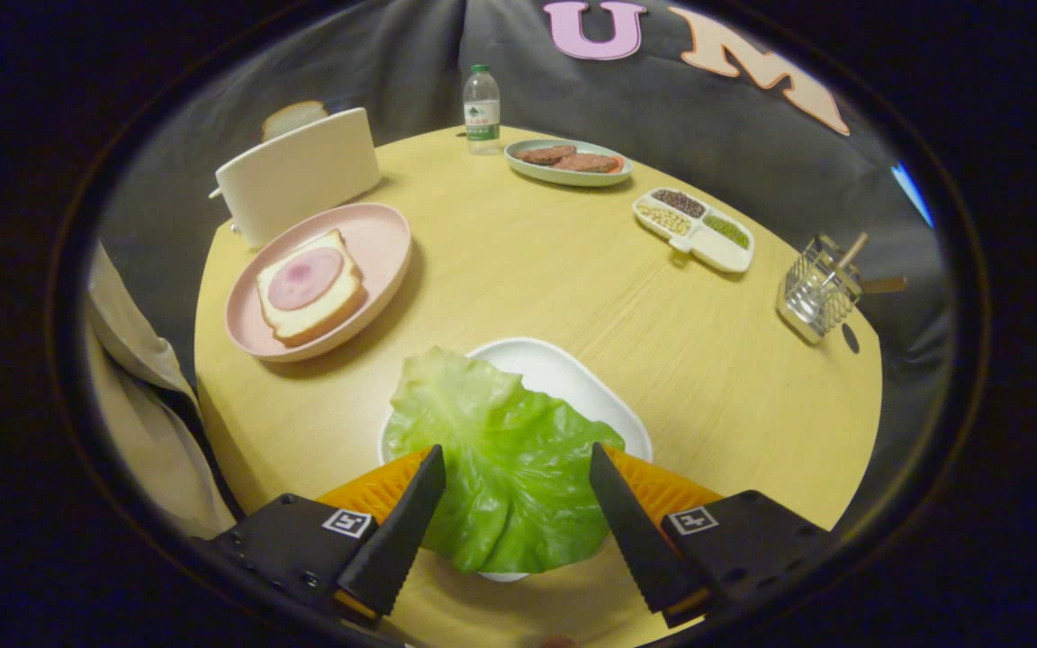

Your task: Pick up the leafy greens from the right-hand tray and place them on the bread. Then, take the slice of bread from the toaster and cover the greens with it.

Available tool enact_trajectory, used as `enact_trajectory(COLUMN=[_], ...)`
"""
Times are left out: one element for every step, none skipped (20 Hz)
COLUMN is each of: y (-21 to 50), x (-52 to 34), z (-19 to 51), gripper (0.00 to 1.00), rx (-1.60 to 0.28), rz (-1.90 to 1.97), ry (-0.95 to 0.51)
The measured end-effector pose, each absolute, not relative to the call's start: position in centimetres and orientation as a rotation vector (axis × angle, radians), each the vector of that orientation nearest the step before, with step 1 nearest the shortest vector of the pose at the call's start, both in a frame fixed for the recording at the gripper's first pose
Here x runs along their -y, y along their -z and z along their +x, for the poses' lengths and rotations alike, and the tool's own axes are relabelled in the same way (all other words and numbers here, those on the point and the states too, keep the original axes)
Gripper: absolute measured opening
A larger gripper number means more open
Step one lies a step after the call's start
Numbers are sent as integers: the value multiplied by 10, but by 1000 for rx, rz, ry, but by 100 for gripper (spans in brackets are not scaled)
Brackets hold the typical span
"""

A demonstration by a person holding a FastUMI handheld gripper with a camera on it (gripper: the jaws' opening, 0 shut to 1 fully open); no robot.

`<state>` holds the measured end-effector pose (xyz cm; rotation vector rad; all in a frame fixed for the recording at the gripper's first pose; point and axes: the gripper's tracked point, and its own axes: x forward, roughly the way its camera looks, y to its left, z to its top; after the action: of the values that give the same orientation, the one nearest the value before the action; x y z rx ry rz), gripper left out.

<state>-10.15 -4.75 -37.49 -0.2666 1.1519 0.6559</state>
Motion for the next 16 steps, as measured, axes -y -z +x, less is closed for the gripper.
enact_trajectory(y=[375, 376, 376, 375, 375, 375, 374, 374, 374, 372, 373, 373, 372, 371, 374, 372], x=[48, 48, 49, 49, 49, 48, 47, 47, 46, 45, 44, 43, 44, 44, 43, 44], z=[-103, -103, -102, -103, -104, -104, -106, -106, -109, -111, -109, -108, -109, -106, -107, -108], gripper=[100, 100, 100, 100, 93, 85, 77, 69, 61, 53, 45, 37, 30, 27, 24, 21], rx=[-1165, -1176, -1178, -1182, -1188, -1189, -1191, -1190, -1199, -1211, -1196, -1190, -1187, -1184, -1180, -1189], rz=[-256, -247, -246, -246, -247, -249, -249, -259, -264, -262, -280, -298, -304, -309, -311, -306], ry=[-652, -647, -643, -641, -639, -636, -637, -638, -640, -647, -647, -651, -649, -642, -634, -642])
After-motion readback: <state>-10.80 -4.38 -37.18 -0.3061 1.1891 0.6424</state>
